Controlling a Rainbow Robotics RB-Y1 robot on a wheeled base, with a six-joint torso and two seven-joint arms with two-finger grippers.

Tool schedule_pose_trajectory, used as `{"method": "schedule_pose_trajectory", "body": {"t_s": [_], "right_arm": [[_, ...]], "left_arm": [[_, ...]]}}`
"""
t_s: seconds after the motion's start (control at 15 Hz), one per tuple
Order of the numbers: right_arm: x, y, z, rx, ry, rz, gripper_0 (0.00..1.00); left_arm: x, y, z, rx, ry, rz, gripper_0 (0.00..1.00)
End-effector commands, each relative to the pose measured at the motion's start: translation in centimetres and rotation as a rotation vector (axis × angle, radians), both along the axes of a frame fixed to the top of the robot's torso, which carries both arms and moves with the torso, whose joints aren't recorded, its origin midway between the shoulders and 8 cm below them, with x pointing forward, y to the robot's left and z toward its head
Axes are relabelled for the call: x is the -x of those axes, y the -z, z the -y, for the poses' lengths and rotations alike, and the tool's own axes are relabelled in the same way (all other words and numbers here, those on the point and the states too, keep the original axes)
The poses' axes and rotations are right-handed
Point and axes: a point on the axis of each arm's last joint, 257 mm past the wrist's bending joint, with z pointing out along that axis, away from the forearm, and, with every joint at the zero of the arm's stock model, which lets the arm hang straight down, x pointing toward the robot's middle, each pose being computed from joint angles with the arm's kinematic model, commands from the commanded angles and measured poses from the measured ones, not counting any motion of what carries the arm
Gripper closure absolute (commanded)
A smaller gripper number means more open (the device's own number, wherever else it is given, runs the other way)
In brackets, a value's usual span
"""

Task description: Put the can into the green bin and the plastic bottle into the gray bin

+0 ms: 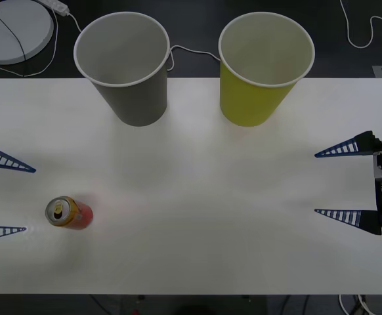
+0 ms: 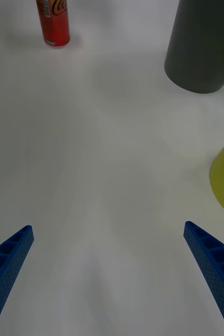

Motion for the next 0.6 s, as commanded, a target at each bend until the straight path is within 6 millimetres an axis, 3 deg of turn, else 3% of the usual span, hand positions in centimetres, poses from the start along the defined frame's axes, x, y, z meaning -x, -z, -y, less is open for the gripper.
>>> {"method": "schedule_pose_trajectory", "body": {"t_s": [0.07, 0.6], "right_arm": [[0.0, 0.0, 0.0, 0.0, 0.0, 0.0, 0.0], [0.0, 0.0, 0.0, 0.0, 0.0, 0.0, 0.0]], "left_arm": [[0.0, 0.9, -1.2, 0.042, -0.006, 0.013, 0.0], [0.7, 5.1, -3.5, 0.208, -0.058, 0.038, 0.0]]}}
